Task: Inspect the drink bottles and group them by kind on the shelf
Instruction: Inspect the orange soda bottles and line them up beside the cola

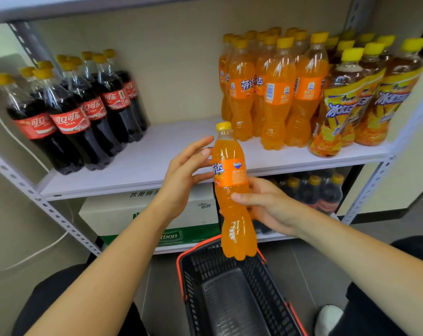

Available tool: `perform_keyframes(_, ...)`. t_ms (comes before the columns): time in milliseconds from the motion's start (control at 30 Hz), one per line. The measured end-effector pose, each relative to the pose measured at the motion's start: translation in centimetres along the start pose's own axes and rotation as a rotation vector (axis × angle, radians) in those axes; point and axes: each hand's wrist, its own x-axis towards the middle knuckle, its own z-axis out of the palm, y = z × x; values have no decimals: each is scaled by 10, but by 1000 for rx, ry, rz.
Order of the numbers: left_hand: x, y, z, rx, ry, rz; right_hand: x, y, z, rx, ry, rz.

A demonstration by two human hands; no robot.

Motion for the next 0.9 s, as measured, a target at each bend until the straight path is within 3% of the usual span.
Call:
perform_keyframes(133,1,5,-1,-63,10,3,-4,-3,5,23,-51,39)
perform_keyframes(267,-2,11,-3,-63,6,86,-3,1,5,-122,-16,9)
perform_keyframes(400,-11,14,-12,169,-15,247,-2,8,0,-336,47,-71)
perform_keyframes(533,-22,20,-29,376,-108,301,-6,13,-7,-597,123,-161)
perform_keyframes(733,-41,14,-40,482,-198,203,-19,14,-20,-962,251,-229)
perform_keyframes(900,-49,7,-38,321,-201,117,-25,18,-23,-1053,258,-310)
